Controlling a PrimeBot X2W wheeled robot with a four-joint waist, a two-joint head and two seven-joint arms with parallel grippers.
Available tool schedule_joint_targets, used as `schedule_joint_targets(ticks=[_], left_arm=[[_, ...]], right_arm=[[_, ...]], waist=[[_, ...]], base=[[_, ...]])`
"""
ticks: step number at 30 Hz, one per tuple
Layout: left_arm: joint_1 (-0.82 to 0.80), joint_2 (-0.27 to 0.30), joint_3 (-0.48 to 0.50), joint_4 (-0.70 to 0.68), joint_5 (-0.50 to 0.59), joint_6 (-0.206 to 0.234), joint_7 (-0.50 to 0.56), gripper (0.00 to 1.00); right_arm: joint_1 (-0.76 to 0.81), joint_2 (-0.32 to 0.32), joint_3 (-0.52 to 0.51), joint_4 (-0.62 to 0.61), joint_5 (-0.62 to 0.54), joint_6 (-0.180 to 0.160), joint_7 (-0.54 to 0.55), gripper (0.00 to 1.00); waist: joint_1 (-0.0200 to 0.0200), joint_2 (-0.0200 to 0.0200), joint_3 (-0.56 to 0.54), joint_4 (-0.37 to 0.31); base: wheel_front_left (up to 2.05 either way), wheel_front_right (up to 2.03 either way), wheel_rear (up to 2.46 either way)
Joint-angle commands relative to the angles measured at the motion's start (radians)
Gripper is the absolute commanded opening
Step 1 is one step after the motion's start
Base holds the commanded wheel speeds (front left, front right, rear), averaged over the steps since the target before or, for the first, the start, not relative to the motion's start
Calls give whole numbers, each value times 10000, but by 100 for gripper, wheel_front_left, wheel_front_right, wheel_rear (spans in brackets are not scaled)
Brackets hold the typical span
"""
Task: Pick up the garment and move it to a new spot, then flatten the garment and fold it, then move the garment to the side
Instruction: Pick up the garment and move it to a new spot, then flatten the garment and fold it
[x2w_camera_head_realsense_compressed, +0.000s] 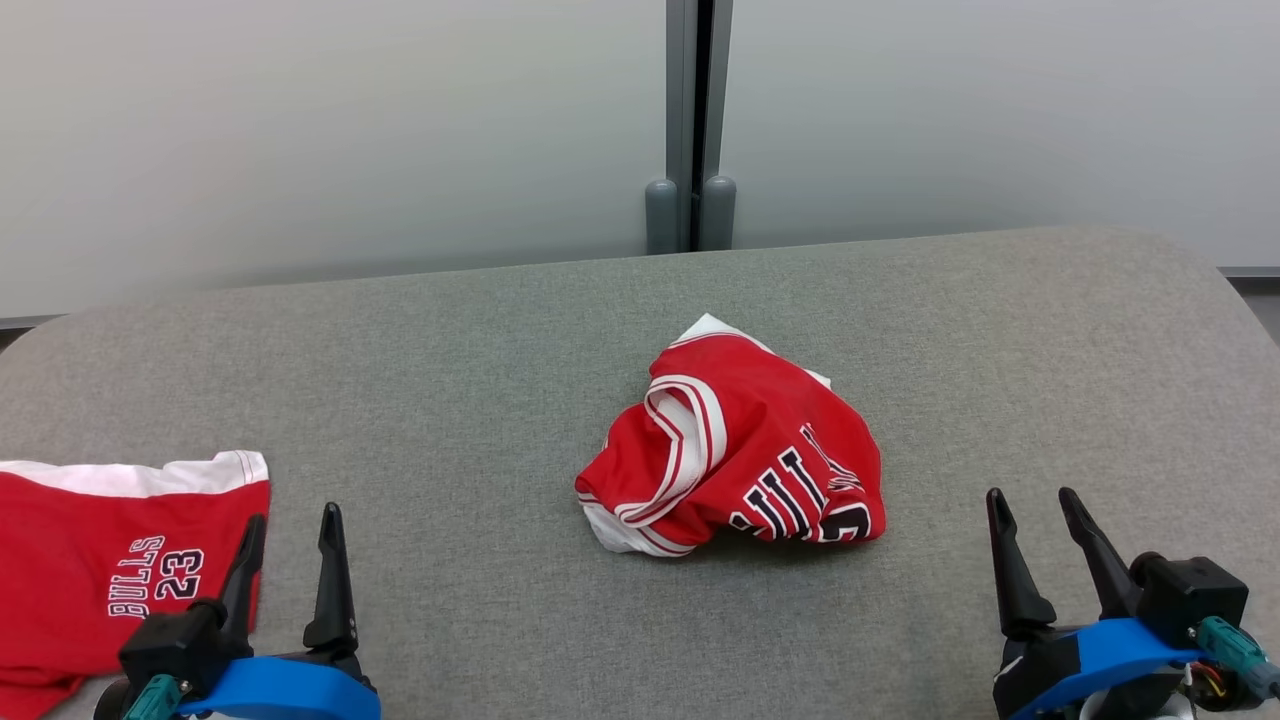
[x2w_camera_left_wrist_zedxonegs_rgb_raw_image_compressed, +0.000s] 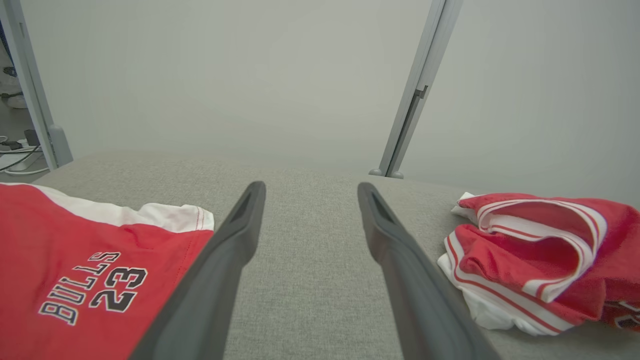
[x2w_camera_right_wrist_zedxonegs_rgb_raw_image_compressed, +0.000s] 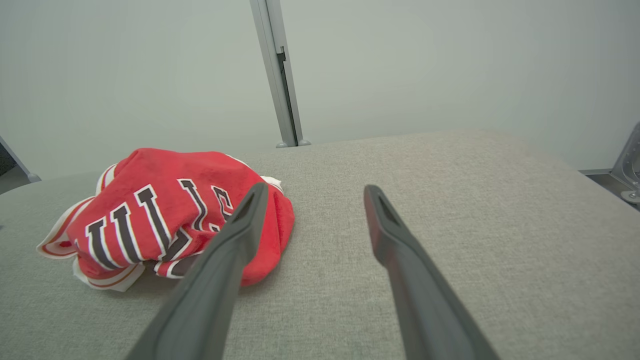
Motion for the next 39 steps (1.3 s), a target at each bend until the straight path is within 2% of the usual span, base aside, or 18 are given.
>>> schedule_joint_targets(ticks=[1, 30, 34, 39], left_arm=[[61, 20, 65, 99, 152, -39, -48, 100], [-318, -302, 92, 466, 498, -460, -50, 100], [-415, -304, 143, 403, 511, -483, -50, 100], [-594, -348, 88, 295, 612, -548, -48, 100]], right_arm=[[166, -46, 19, -53, 75, 1, 35, 100], [-193, -45, 295, 185, 673, 1, 100, 100], [-622, -45, 311, 296, 808, 1, 546, 100], [-1673, -43, 120, 927, 714, 1, 2105, 100]], waist=[[1, 0, -26, 32], [1, 0, 108, 123], [1, 0, 285, 146], [1, 0, 621, 305]], base=[[0, 0, 0], [0, 0, 0], [0, 0, 0], [0, 0, 0]])
